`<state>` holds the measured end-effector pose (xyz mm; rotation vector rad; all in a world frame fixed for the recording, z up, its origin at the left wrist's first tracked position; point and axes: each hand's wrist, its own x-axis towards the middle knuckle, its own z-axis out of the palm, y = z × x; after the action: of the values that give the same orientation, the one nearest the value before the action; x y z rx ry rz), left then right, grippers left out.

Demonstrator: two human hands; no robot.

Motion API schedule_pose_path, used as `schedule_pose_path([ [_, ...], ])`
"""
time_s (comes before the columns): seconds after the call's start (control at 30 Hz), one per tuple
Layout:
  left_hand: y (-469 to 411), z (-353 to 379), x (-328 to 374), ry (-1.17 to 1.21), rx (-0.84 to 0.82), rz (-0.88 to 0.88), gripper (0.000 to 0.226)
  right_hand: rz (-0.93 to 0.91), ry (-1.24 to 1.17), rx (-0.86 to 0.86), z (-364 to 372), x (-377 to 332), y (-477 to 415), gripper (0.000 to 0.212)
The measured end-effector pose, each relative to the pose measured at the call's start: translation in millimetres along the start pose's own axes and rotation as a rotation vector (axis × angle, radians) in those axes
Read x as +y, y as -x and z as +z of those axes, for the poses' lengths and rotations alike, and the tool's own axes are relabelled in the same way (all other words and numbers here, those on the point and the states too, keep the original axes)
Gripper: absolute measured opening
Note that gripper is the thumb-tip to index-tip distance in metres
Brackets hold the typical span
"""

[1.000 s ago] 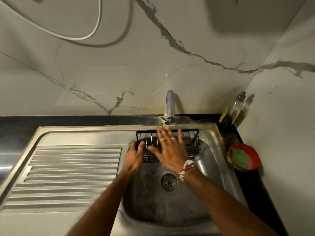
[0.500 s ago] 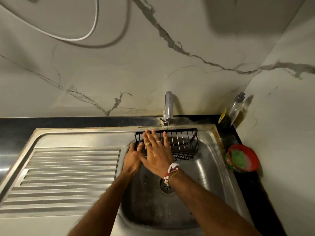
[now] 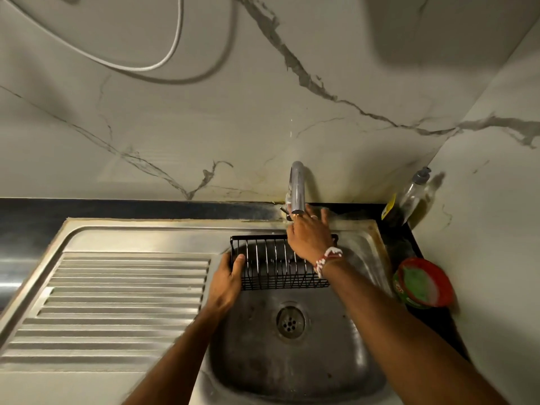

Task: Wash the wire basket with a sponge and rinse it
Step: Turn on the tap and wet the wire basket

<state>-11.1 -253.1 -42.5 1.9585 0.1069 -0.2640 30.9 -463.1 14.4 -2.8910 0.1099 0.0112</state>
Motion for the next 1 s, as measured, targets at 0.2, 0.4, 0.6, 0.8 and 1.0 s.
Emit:
schedule_pose_path([
  [0.2,-3,-1,-1,-0.052,0.014,-0.030,0.042,0.197,-0.298,-0.308,19,-1,-51,0.054],
  [0.4,-4,-3,1,-0.047,0.037,-0.043,0.039,0.140,-0.394,-0.119,4,0,-51,0.029],
  [0.6,3,-4,1,-0.052,0.054,-0.039,0.041,0.145,-0.371,-0.043,-8,18,-43,0.023],
  [0.8,7,-6,5,-0.029,0.032,-0.049,0.044,0.140,-0.390,-0.015,-14,20,-30,0.030],
  [1.0,8,0,-3,-0.042,0.041,-0.051,0.046,0.194,-0.443,0.382,-14,66,37,0.036],
])
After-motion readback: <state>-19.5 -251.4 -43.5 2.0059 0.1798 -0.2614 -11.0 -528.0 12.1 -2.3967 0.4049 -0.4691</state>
